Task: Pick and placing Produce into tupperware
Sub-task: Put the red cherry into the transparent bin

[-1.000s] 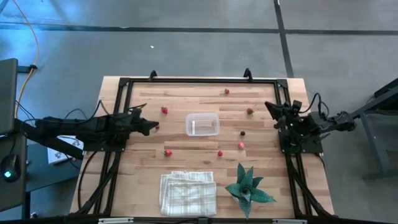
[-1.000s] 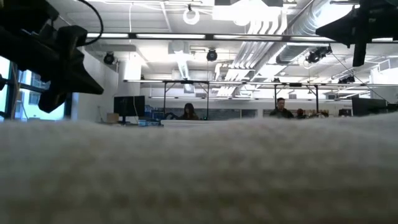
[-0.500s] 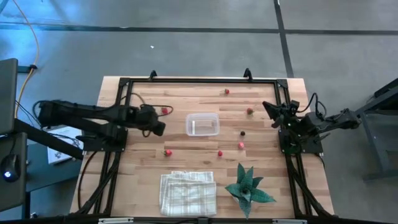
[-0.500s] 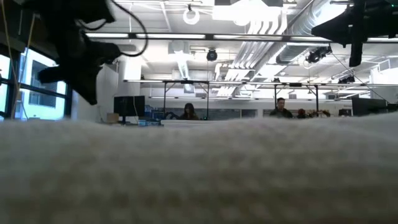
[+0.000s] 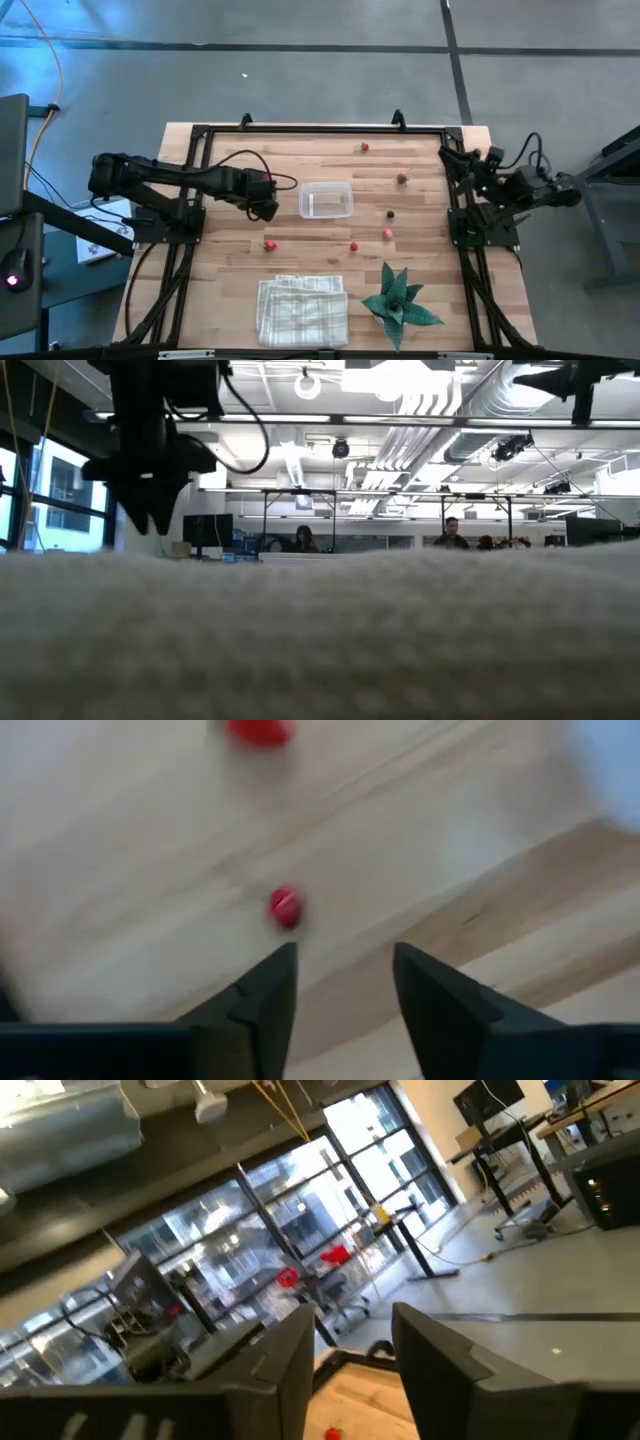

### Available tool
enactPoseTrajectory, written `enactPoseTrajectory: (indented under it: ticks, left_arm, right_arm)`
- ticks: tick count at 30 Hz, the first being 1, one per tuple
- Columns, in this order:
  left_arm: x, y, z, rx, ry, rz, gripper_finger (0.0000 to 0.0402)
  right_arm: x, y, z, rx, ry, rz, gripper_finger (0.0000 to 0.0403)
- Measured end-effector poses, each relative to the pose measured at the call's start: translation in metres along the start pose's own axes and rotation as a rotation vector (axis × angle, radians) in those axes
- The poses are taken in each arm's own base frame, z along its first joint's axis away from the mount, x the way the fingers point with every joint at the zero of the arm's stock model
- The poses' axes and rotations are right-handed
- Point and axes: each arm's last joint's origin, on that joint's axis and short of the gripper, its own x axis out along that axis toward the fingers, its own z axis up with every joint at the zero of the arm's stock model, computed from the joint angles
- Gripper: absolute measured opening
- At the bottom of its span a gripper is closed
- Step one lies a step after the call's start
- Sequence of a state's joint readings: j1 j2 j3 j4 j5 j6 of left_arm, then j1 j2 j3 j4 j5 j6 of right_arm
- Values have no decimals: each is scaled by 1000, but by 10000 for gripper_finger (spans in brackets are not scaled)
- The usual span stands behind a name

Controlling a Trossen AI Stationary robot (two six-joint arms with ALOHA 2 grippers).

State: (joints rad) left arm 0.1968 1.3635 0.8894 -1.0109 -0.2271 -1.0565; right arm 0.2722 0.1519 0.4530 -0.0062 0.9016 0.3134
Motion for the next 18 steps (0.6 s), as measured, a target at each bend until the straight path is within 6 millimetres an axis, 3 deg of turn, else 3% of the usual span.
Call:
enactPoseTrajectory:
  ticks: [7, 18]
  left_arm:
    - [4, 12, 13, -209, 31, 41, 221]
    - [38, 17, 37, -295, 74, 158, 225]
  right_arm:
    - [3, 15, 36, -126, 83, -40, 147]
    - [23, 49, 60, -322, 124, -43, 147]
